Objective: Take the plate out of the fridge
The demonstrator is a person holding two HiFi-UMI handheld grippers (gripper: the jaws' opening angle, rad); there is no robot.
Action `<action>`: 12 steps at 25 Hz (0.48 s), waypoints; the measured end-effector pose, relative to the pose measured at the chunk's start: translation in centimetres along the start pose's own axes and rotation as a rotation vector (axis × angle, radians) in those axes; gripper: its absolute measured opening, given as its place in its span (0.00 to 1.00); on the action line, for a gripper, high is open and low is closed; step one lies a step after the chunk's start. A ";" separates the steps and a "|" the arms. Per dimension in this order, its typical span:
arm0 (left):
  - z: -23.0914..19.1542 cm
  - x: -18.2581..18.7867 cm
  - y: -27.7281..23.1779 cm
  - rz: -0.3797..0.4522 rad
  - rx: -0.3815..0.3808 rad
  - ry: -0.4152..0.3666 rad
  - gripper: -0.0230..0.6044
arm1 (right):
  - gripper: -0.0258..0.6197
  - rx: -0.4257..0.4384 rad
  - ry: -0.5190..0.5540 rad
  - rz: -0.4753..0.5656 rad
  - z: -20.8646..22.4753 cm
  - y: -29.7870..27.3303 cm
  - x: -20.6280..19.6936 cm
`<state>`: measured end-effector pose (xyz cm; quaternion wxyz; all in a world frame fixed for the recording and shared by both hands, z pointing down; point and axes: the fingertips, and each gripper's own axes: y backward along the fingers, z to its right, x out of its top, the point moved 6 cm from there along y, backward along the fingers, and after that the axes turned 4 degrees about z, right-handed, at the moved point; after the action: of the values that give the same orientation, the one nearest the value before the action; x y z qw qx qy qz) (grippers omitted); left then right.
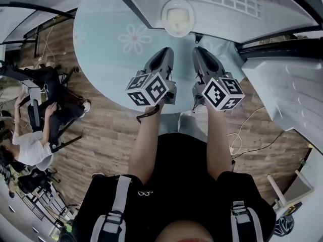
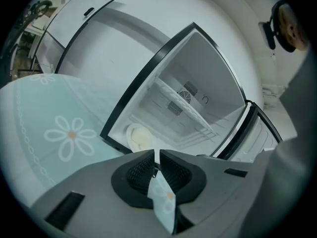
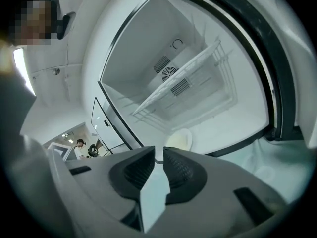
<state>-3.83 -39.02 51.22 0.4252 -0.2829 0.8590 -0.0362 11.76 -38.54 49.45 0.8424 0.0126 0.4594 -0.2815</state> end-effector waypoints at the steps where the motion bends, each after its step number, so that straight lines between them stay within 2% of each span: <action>1: -0.3 -0.2 -0.4 -0.007 0.006 0.009 0.09 | 0.13 -0.008 -0.004 -0.010 0.3 -0.3 -0.2; 9: -3.3 -0.6 -3.7 -0.051 0.039 0.044 0.10 | 0.13 -0.053 -0.054 -0.061 2.4 -4.0 -2.0; 10: -3.6 -0.6 -4.1 -0.059 0.035 0.055 0.16 | 0.13 -0.060 -0.062 -0.065 2.6 -4.5 -2.2; 12: -4.2 -0.8 -4.6 -0.074 0.031 0.077 0.17 | 0.13 -0.076 -0.078 -0.074 3.0 -5.2 -2.7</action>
<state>-4.45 -43.22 55.86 0.3945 -0.3063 0.8630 -0.0759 10.42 -42.47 54.49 0.8486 -0.0473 0.4365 -0.2952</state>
